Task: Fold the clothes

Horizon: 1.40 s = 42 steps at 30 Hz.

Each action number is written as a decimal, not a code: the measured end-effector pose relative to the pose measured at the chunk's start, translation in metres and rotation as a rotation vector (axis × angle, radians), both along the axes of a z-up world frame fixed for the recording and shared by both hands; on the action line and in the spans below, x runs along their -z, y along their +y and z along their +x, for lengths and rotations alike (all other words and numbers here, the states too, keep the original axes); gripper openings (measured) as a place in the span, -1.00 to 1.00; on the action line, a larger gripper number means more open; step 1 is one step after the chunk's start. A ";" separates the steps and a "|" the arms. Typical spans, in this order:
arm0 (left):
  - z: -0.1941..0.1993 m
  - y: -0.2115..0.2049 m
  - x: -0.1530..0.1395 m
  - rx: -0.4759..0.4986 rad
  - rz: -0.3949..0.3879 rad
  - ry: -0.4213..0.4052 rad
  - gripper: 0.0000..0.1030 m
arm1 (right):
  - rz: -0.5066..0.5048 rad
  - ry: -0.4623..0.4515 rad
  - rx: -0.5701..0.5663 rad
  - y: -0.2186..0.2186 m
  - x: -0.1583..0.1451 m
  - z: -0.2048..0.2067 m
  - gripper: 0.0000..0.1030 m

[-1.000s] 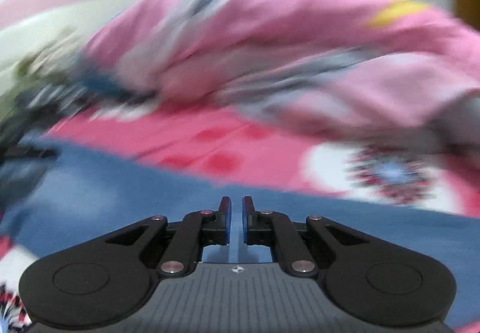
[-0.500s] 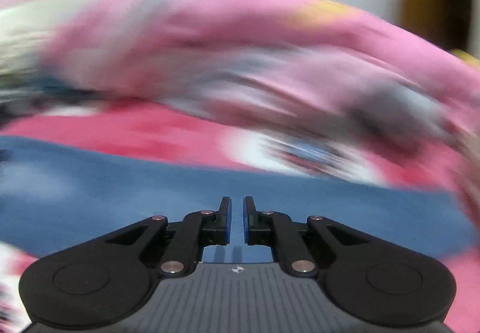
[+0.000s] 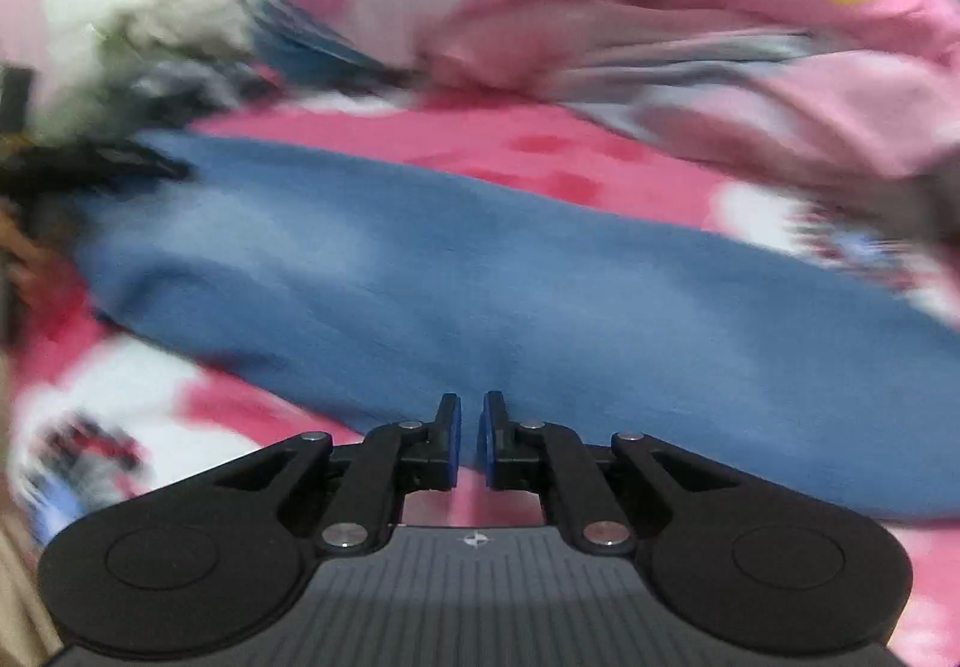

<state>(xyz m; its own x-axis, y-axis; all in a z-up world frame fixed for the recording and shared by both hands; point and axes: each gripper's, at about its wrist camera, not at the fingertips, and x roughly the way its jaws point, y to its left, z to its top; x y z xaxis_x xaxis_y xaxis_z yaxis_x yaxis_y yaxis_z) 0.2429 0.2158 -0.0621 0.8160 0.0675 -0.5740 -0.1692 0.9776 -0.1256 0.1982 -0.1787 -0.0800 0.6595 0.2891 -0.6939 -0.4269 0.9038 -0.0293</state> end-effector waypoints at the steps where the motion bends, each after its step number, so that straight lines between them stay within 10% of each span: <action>1: 0.001 0.001 0.000 -0.008 0.001 0.003 -0.08 | -0.047 -0.013 0.023 -0.003 -0.007 -0.004 -0.84; 10: 0.004 0.000 0.002 -0.018 0.015 0.006 -0.07 | 0.135 -0.092 -0.322 0.136 -0.007 0.006 -0.84; 18: 0.000 0.004 0.001 -0.006 0.005 0.002 -0.07 | 0.117 0.051 -0.315 0.085 0.007 -0.046 -0.83; 23: -0.001 0.003 0.001 -0.012 0.017 0.000 -0.07 | 0.208 -0.087 -0.078 0.051 -0.025 0.003 -0.82; 26: 0.000 0.003 0.001 -0.015 0.019 0.001 -0.07 | 0.090 -0.068 0.051 0.035 0.010 0.033 -0.81; 35: -0.001 0.006 0.001 -0.017 0.022 -0.003 -0.07 | 0.128 -0.118 0.369 -0.061 -0.001 0.005 -0.77; 42: 0.002 0.000 0.002 -0.033 0.056 0.000 -0.06 | 0.233 -0.081 0.029 0.054 0.000 0.067 -0.78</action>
<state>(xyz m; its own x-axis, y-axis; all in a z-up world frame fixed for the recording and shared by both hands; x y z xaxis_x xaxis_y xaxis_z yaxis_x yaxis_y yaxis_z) 0.2448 0.2161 -0.0638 0.8128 0.1263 -0.5686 -0.2012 0.9770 -0.0707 0.2654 -0.1249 -0.0797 0.7206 0.4148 -0.5556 -0.4052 0.9022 0.1481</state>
